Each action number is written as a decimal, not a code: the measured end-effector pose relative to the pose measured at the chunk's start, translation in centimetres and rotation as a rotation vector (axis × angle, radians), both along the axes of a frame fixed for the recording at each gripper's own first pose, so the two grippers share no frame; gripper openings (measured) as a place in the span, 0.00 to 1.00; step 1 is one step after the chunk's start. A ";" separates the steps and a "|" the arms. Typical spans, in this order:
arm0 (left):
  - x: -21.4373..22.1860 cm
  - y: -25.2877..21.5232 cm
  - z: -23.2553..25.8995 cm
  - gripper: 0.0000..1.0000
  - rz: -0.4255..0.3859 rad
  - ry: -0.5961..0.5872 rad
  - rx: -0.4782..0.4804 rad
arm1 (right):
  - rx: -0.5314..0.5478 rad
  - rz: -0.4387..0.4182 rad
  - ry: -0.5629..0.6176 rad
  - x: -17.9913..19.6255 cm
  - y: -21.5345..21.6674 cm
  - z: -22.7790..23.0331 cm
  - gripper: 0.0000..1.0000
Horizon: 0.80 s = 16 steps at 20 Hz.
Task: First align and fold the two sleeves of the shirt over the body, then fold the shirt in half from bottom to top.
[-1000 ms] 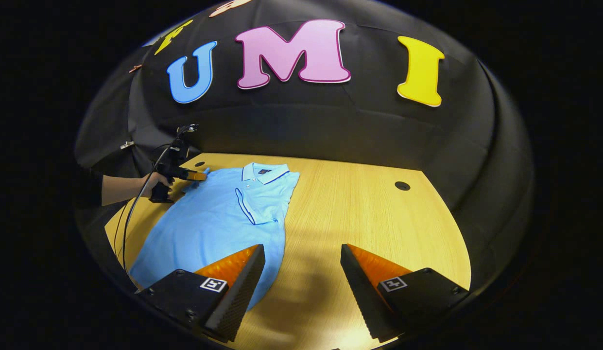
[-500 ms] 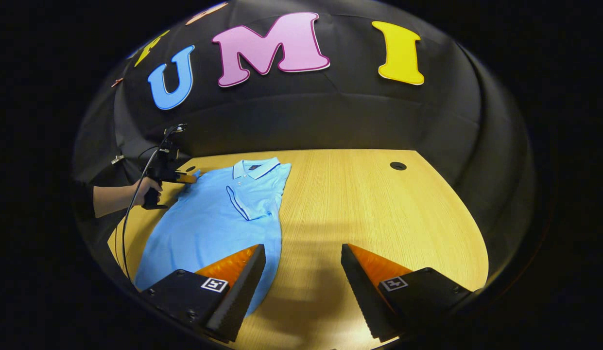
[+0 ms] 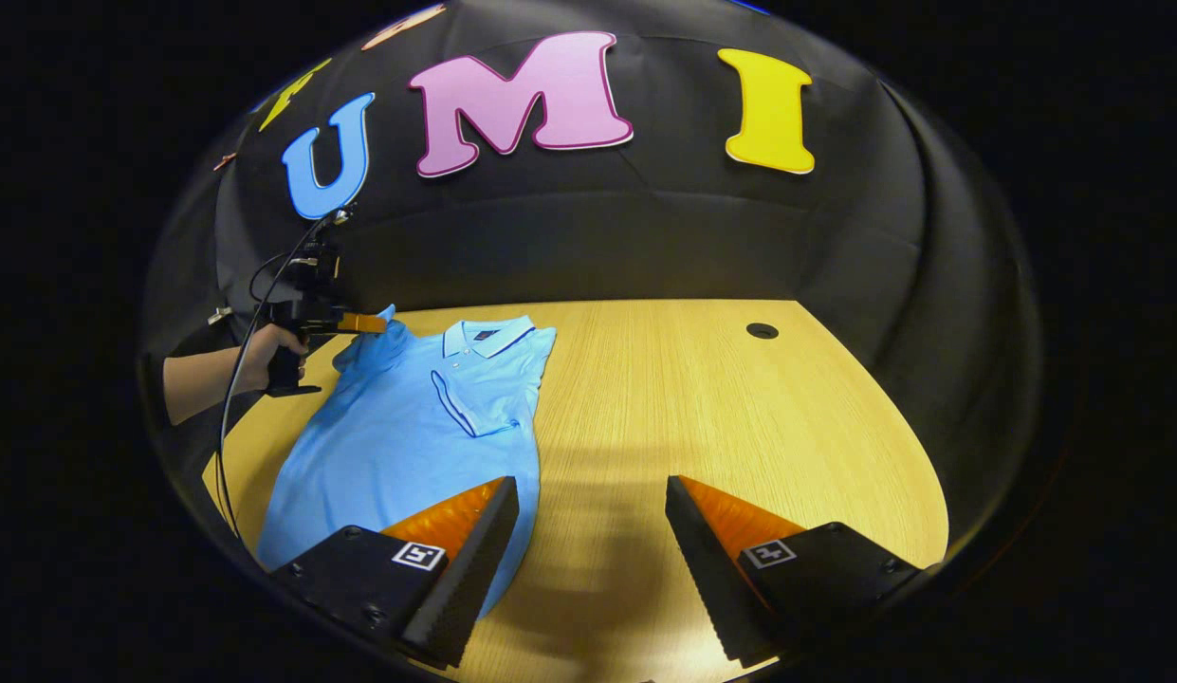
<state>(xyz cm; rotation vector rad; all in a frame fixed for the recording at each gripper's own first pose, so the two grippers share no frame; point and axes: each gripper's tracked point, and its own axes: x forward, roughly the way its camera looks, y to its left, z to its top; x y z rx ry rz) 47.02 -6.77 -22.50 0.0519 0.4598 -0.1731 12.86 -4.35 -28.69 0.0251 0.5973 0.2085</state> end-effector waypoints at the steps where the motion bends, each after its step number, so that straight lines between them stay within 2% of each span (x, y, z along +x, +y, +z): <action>1: -0.2 -1.1 0.1 0.06 -0.019 0.003 -0.009 | 0.005 -0.004 0.001 -0.2 -0.1 -0.1 0.97; 5: -1.5 -5.4 -0.4 0.06 -0.069 0.038 -0.078 | -0.022 -0.007 -0.001 -1.0 -0.9 -0.6 0.98; 7: -2.9 -8.2 -1.0 0.11 -0.112 0.079 -0.136 | -0.018 -0.013 0.006 -1.6 -1.1 -0.7 0.97; 10: -5.4 -10.9 -0.6 0.45 -0.182 0.096 -0.177 | 0.008 -0.019 0.023 -2.4 -0.6 -0.7 0.97; 11: -6.6 -11.2 -0.3 0.56 -0.199 0.092 -0.174 | 0.016 -0.017 0.027 -2.8 -0.3 -0.7 0.97; 12: -7.8 -11.2 0.1 0.75 -0.207 0.078 -0.161 | 0.025 -0.011 0.030 -3.1 0.2 -0.7 0.97; 13: -9.2 -10.7 0.4 0.82 -0.209 0.063 -0.144 | 0.033 -0.004 0.033 -3.4 0.8 -0.7 0.97; 14: -10.7 -10.1 0.7 0.95 -0.206 0.050 -0.128 | 0.038 0.003 0.034 -3.7 1.2 -0.6 0.97; 15: -12.5 -9.5 1.0 0.96 -0.205 0.039 -0.121 | 0.040 0.010 0.037 -4.2 1.7 -0.6 0.97; 16: -14.3 -8.7 1.5 0.92 -0.199 0.029 -0.113 | 0.044 0.015 0.041 -4.7 2.2 -0.6 0.97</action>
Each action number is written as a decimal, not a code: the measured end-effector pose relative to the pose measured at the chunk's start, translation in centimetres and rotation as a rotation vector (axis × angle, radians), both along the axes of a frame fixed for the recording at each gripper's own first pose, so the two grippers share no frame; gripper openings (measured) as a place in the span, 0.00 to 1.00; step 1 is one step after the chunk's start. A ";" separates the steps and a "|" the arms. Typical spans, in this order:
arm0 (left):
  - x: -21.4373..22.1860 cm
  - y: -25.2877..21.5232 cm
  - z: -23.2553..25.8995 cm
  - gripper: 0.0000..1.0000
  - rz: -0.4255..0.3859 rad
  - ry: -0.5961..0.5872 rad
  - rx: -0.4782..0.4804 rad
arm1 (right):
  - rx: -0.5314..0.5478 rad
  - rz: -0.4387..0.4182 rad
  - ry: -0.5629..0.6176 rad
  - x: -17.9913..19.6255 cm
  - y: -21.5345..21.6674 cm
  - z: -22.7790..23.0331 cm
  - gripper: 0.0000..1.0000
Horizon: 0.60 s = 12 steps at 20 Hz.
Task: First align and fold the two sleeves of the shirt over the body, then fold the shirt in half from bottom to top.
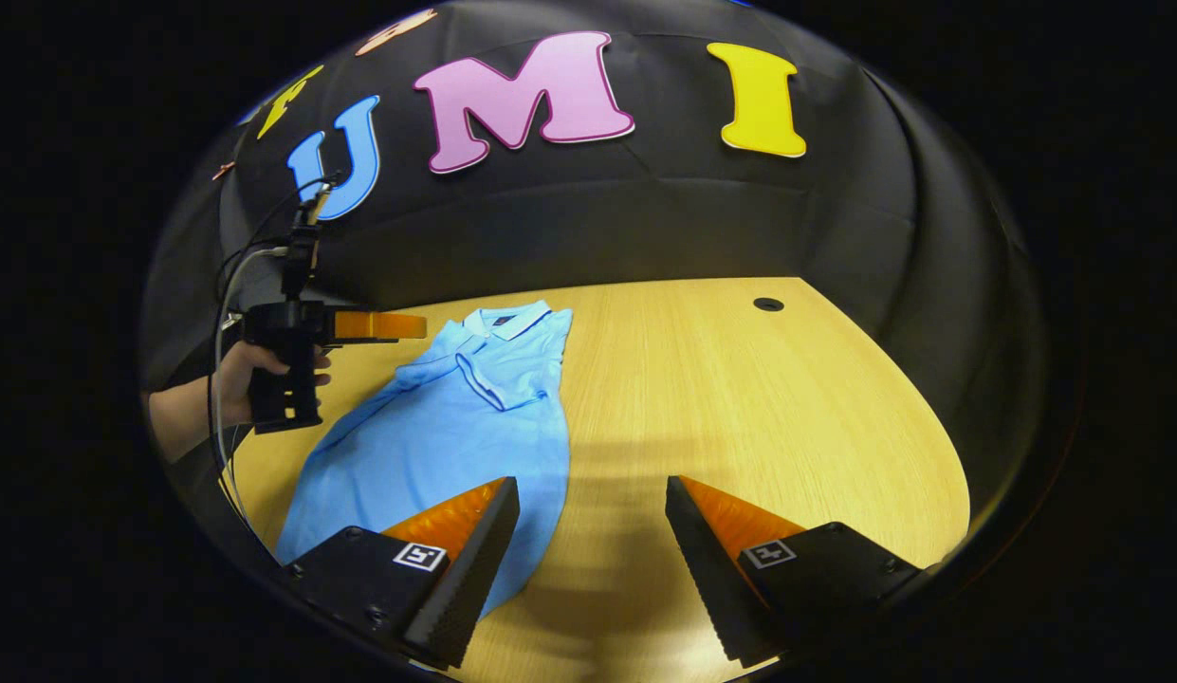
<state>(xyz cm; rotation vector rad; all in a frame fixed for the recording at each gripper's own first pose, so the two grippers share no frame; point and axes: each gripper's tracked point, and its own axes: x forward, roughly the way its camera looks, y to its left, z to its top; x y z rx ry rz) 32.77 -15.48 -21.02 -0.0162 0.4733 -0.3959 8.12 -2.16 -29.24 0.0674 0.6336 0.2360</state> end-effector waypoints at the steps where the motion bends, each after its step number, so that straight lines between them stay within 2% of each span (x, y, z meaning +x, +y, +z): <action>1: -2.0 1.0 0.3 0.92 0.008 -0.010 0.009 | 0.008 0.005 0.005 -0.6 0.7 0.0 0.97; 2: -3.6 1.9 0.7 0.98 0.018 -0.020 0.015 | 0.015 0.011 0.014 -1.2 1.3 -0.1 0.99; 5: -9.0 5.1 1.2 0.97 0.065 -0.028 0.027 | 0.032 0.028 0.037 -3.4 3.1 -0.3 0.99; 8: -14.7 6.8 0.0 0.98 0.068 0.031 0.018 | 0.034 0.034 0.069 -6.0 4.7 -0.9 0.99; 12: -21.2 9.6 -2.4 0.97 0.102 0.070 0.090 | 0.068 0.028 0.122 -9.3 7.1 -2.2 0.99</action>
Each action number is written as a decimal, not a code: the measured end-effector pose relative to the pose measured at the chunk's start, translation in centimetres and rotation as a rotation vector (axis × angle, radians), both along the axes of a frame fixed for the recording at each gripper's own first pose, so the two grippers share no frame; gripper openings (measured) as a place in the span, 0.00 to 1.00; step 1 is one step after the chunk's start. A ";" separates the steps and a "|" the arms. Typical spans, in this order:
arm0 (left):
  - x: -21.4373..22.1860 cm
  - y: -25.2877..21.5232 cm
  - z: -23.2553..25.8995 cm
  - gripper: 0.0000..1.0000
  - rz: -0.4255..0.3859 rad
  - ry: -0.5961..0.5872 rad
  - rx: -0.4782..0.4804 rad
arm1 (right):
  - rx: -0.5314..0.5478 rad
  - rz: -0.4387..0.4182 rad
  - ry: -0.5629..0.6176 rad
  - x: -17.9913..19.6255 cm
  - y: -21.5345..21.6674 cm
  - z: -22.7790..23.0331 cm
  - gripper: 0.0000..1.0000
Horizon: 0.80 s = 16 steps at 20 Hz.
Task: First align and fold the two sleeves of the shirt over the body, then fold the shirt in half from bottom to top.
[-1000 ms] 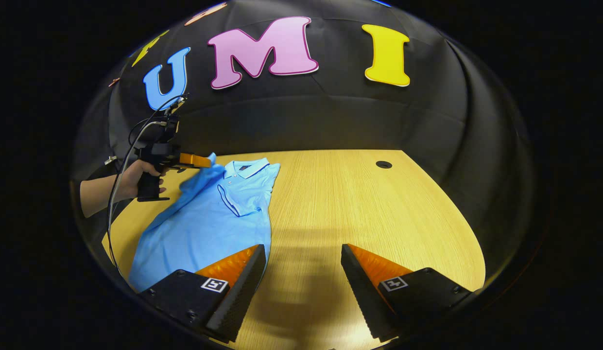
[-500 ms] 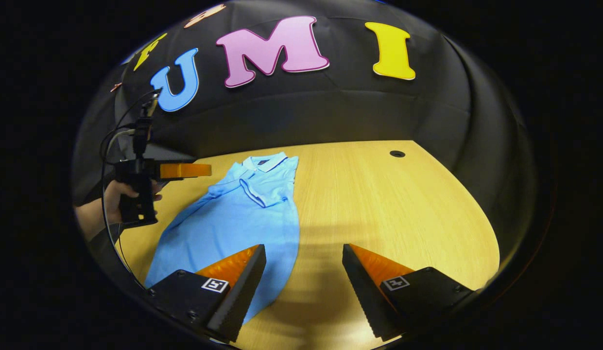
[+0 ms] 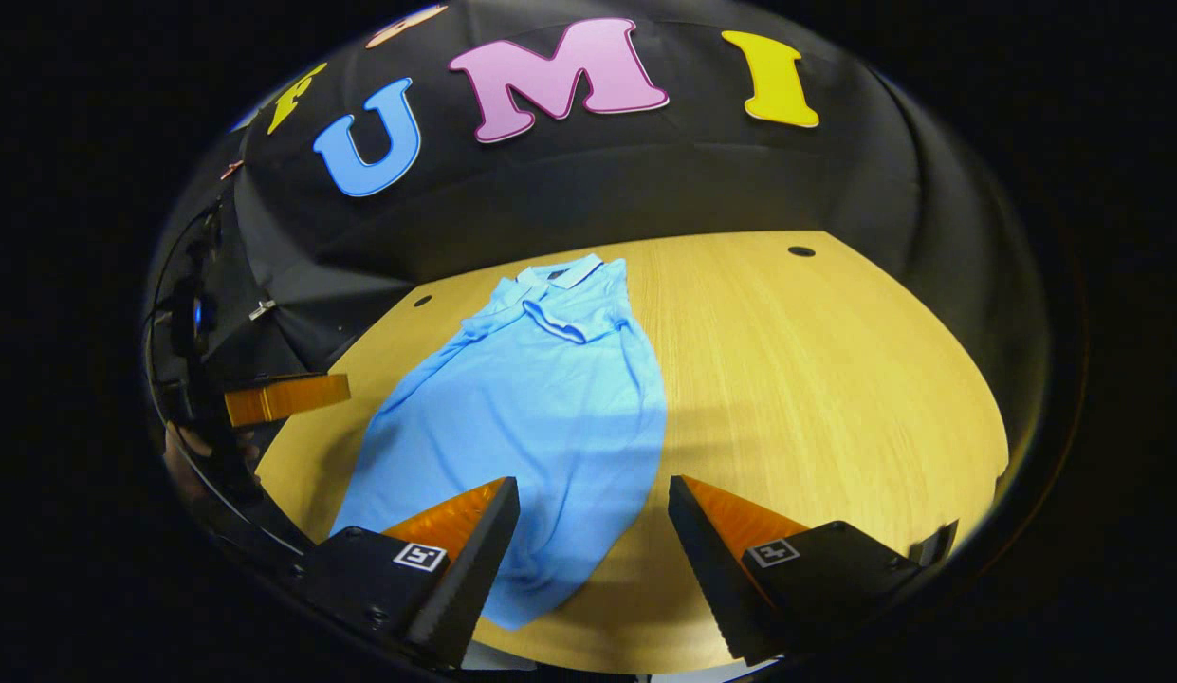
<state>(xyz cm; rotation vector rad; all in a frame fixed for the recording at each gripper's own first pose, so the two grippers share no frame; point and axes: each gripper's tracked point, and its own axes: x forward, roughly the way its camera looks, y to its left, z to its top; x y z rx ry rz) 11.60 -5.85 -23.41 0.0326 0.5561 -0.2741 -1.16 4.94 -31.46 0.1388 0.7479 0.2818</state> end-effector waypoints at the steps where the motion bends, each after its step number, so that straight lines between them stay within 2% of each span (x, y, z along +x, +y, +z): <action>1: -1.8 0.3 -1.0 0.97 0.004 0.015 0.011 | 0.002 0.010 0.015 -0.9 0.7 -0.5 0.99; 7: -9.8 0.8 -7.0 0.98 0.101 0.136 -0.017 | -0.022 0.010 0.069 -5.1 2.3 -2.9 0.99; 12: -10.9 0.2 -8.9 0.97 0.085 0.113 0.058 | -0.098 0.011 0.072 -7.0 2.3 -4.7 0.99; 16: -12.0 -0.2 -11.1 0.97 0.083 0.141 0.119 | -0.141 0.017 0.053 -7.0 2.7 -5.0 0.98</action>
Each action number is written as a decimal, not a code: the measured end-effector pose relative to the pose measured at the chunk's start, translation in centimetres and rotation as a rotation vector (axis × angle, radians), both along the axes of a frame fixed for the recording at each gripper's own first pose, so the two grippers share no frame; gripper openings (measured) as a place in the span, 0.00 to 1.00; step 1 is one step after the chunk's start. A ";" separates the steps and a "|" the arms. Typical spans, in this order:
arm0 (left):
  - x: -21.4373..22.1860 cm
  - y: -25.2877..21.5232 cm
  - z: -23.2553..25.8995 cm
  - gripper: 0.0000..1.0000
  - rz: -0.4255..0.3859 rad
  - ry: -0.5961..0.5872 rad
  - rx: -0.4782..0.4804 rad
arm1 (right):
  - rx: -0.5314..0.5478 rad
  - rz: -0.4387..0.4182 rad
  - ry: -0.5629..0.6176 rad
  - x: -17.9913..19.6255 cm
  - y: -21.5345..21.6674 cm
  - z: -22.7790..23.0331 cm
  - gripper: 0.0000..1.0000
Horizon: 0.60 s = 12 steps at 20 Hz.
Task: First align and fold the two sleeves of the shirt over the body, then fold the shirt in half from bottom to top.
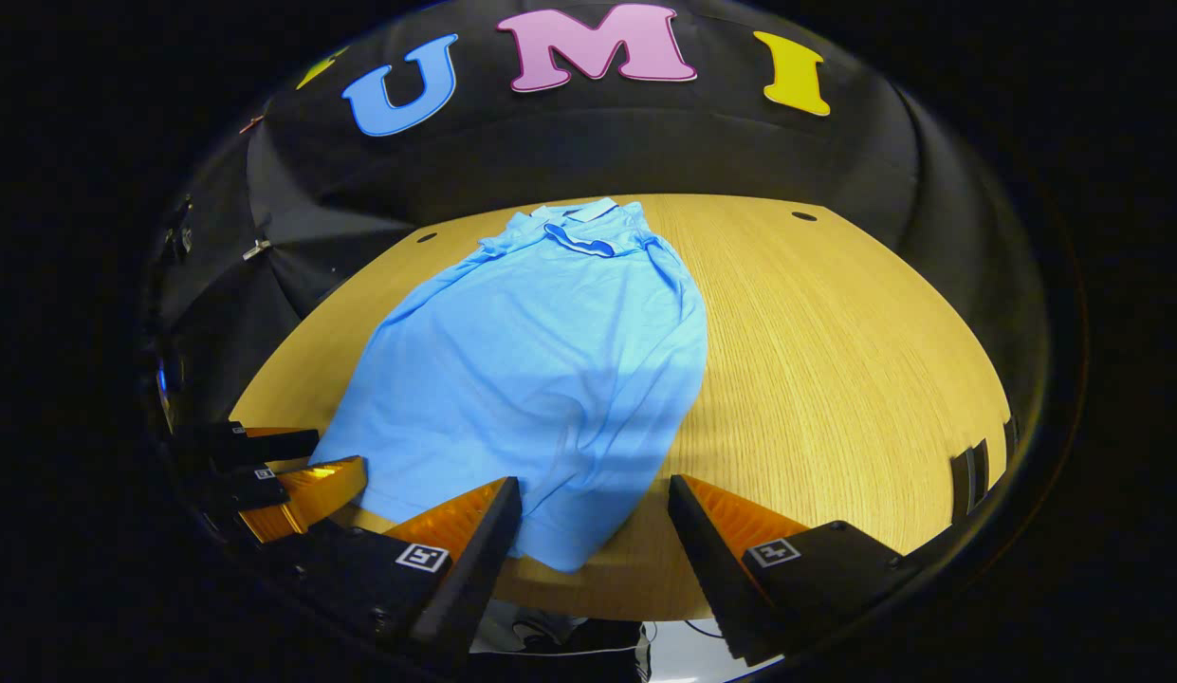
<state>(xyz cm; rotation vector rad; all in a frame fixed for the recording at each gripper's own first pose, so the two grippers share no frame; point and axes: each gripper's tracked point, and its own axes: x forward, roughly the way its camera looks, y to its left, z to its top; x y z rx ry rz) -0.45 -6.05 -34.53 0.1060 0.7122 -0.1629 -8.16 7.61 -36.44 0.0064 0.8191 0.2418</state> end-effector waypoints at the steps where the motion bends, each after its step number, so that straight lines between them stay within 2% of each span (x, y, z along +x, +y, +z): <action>1: 0.4 -0.3 0.3 0.98 -0.001 -0.026 -0.010 | -0.010 0.000 -0.004 0.1 0.0 0.0 0.96; 3: 0.3 -0.8 0.2 0.88 0.002 -0.025 -0.010 | 0.011 0.005 0.012 -0.1 0.5 0.0 0.94; 4: 0.0 -1.1 0.0 0.83 -0.006 -0.017 -0.002 | 0.041 -0.004 0.028 -0.3 1.2 -0.1 0.72; 5: 0.2 -1.6 0.1 0.76 -0.020 -0.021 -0.003 | 0.060 -0.019 0.034 -0.3 1.5 -0.1 0.57; 6: 0.1 -1.9 0.0 0.63 -0.016 -0.027 -0.003 | 0.067 -0.017 0.038 -0.2 1.5 -0.1 0.42; 7: 0.1 -2.4 0.0 0.51 -0.016 -0.025 -0.016 | 0.082 -0.006 0.052 -0.3 1.9 -0.1 0.38; 8: 0.0 -3.0 0.0 0.37 -0.015 -0.030 -0.024 | 0.091 -0.013 0.066 -0.4 2.1 -0.3 0.21; 10: 0.1 -3.1 0.2 0.10 0.008 -0.020 -0.032 | 0.082 -0.022 0.078 -0.4 1.8 -0.1 0.06; 11: 0.3 -3.2 0.2 0.11 0.027 -0.008 -0.049 | 0.067 -0.007 0.082 -0.4 1.9 -0.2 0.06; 12: 0.3 -3.2 0.2 0.07 0.039 0.000 -0.067 | 0.053 0.006 0.095 -0.5 2.0 -0.2 0.05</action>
